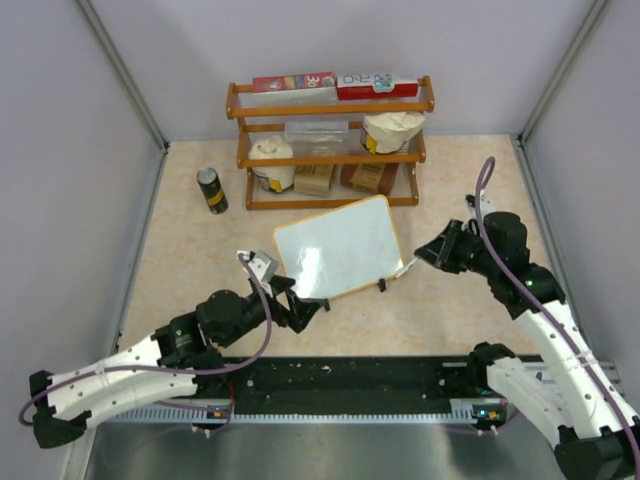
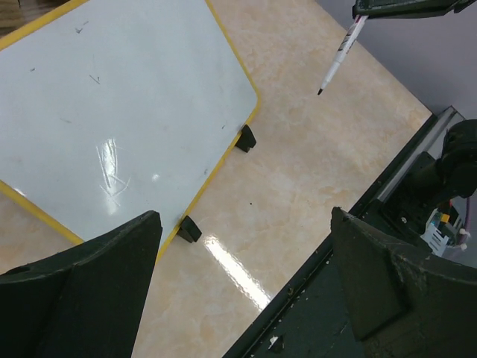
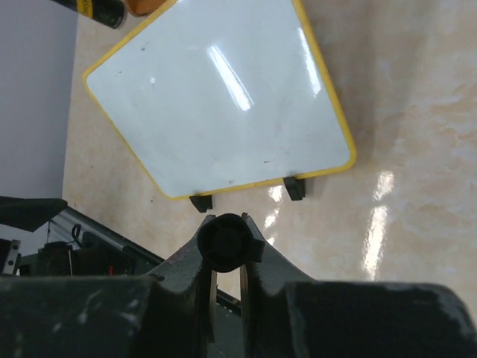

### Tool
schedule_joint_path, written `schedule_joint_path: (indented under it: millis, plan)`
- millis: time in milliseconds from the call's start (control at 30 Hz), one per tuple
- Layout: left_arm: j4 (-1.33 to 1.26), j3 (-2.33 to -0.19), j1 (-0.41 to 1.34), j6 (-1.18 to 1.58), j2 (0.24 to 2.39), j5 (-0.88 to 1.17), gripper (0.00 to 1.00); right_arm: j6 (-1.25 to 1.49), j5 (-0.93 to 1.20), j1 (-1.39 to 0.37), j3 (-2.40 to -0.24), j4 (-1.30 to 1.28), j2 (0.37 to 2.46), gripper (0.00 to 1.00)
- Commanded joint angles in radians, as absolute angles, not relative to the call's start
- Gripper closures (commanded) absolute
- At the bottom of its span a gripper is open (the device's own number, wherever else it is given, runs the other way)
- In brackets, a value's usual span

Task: Write a sentence on the whiteboard
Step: Move the whiteboard stand to the center of the board, then hold the whiteboard on the whiteboard stand.

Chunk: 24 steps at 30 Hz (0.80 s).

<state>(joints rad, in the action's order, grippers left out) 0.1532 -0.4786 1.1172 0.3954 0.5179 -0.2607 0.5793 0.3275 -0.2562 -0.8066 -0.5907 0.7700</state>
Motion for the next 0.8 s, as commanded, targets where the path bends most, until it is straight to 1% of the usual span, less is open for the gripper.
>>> schedule_joint_path:
  millis: [0,133,233,367,467,600,767]
  plan:
    - [0.202,-0.414,1.114,0.492,0.443,-0.281,0.01,0.583,0.279,-0.340,-0.780,-0.421,0.743,1.00]
    - [0.259,-0.414,1.114,0.589,0.485,-0.261,0.02,0.601,0.317,-0.348,-0.675,-0.333,0.701,1.00]
    - [0.322,-0.446,1.114,0.649,0.551,-0.218,0.01,0.598,0.334,-0.350,-0.646,-0.328,0.657,1.00]
    - [0.281,-0.424,1.114,0.761,0.563,-0.173,0.01,0.571,0.348,-0.348,-0.640,-0.371,0.598,1.00]
    - [0.249,-0.410,1.114,0.776,0.552,-0.181,0.01,0.534,0.357,-0.350,-0.638,-0.399,0.604,1.00]
    - [0.276,-0.445,1.114,0.764,0.563,-0.274,0.01,0.500,0.348,-0.348,-0.632,-0.394,0.620,1.00]
    - [0.223,-0.509,1.114,0.698,0.592,-0.270,0.01,0.462,0.345,-0.350,-0.666,-0.390,0.675,1.00]
